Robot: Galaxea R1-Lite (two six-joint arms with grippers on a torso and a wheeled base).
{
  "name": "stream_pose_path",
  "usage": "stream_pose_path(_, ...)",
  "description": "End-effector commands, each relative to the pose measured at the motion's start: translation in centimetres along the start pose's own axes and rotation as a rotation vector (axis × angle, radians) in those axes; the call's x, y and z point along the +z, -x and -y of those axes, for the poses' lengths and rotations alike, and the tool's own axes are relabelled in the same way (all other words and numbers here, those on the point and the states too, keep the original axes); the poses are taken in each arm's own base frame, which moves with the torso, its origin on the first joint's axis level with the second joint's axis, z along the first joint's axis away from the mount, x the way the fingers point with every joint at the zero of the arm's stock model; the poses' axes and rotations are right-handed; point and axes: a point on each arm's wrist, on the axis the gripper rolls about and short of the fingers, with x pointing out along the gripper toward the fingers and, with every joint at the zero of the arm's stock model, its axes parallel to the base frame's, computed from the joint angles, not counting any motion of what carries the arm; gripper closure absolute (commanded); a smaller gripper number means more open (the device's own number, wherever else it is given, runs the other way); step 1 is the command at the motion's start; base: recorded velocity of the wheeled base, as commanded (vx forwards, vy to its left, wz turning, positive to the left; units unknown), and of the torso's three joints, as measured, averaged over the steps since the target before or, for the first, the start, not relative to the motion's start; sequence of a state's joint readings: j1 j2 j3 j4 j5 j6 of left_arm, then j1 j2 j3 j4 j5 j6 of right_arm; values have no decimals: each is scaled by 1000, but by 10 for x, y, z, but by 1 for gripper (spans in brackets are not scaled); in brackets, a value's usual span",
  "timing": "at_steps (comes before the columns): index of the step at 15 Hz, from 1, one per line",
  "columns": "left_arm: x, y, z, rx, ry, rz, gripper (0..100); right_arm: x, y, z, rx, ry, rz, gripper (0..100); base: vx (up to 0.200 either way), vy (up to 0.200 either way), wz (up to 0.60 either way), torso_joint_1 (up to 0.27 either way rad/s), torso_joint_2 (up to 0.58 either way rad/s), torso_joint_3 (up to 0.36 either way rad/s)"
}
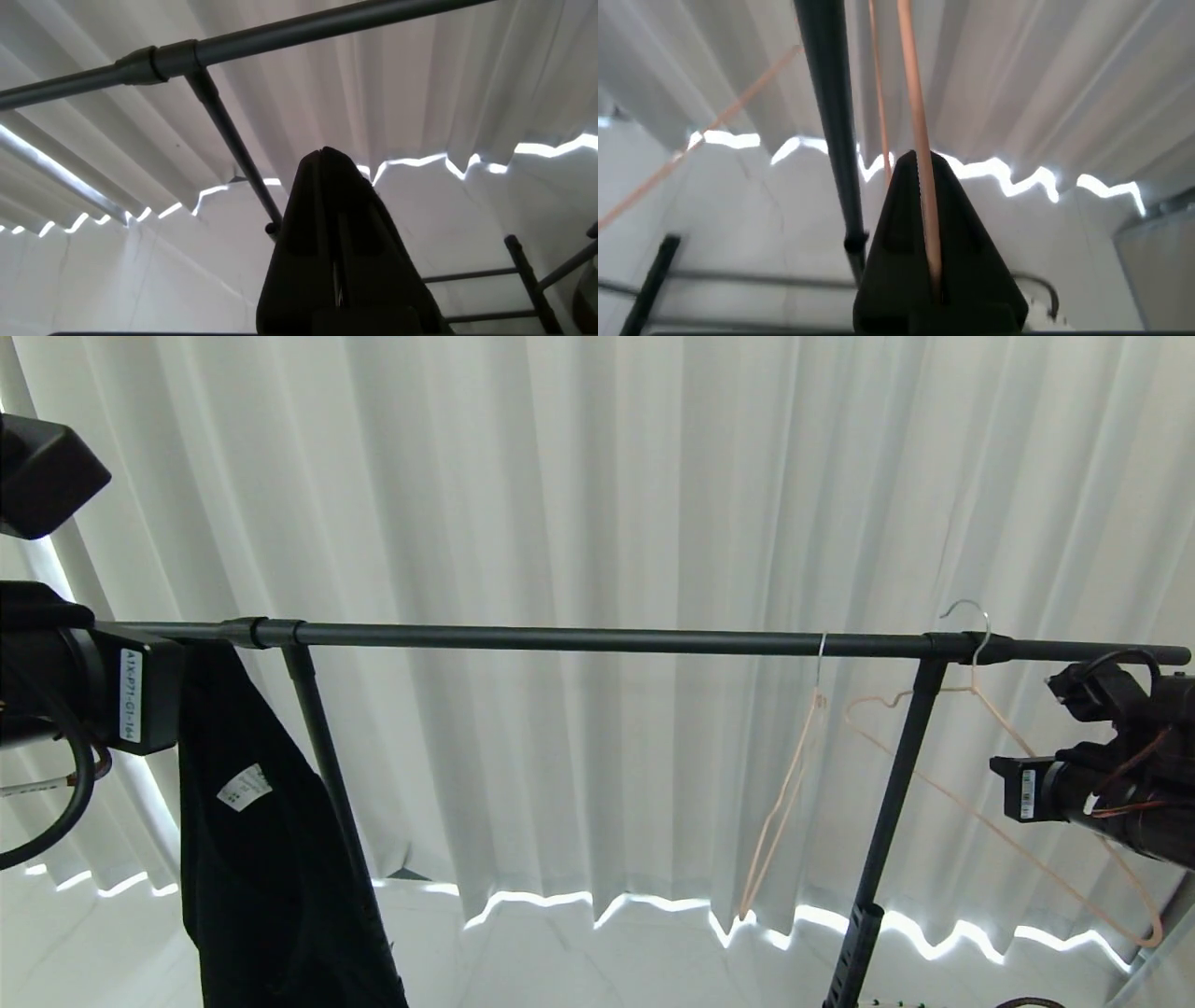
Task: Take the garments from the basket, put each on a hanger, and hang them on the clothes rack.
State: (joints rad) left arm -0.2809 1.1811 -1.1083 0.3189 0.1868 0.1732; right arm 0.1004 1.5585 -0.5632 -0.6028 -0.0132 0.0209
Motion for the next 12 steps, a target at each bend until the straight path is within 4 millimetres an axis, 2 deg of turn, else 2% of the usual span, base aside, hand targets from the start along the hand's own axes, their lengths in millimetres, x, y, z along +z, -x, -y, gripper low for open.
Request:
stream_pose_path(1, -3, 5, -1, 2, 1, 6, 100, -5, 7, 1, -21, 1, 25, 100, 0, 0, 0, 0, 0, 0)
stream_pose_path(4, -9, 12, -1, 2, 2, 11, 100, -4, 11, 1, -28, 2, 72, 100, 0, 0, 0, 0, 0, 0)
stream_pose_path(7, -14, 18, -1, 3, 0, 17, 100, -3, 36, 1, -27, 16, 131, 100, 0, 0, 0, 0, 0, 0)
stream_pose_path(10, -15, 15, -1, 19, -8, 17, 100, -27, 64, 2, -29, 18, 114, 100, 0, 0, 0, 0, 0, 0)
stream_pose_path(12, -13, 11, -1, 39, -15, 25, 100, -36, 80, 2, -28, 19, 126, 100, -200, 0, 0, 2, 2, 7)
